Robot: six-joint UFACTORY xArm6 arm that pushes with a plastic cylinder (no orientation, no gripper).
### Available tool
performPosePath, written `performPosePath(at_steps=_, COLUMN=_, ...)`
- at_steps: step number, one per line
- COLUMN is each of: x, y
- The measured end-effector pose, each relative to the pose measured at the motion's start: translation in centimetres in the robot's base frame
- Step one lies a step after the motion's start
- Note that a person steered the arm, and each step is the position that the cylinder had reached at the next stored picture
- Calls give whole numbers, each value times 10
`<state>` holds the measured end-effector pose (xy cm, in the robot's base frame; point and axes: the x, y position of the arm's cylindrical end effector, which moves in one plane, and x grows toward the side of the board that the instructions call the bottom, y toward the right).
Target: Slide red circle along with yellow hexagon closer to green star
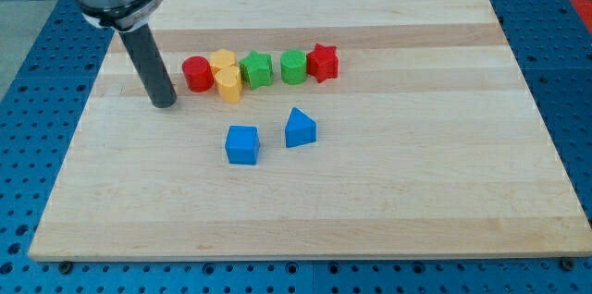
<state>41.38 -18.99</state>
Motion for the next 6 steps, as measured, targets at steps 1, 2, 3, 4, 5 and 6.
performPosePath(at_steps=1, x=-2, y=1)
performPosePath(at_steps=2, x=-8, y=1)
performPosePath(at_steps=3, x=-16, y=10)
performPosePath(at_steps=4, x=-18, y=21)
performPosePath(at_steps=5, x=-9, y=36)
performPosePath(at_steps=6, x=3, y=53)
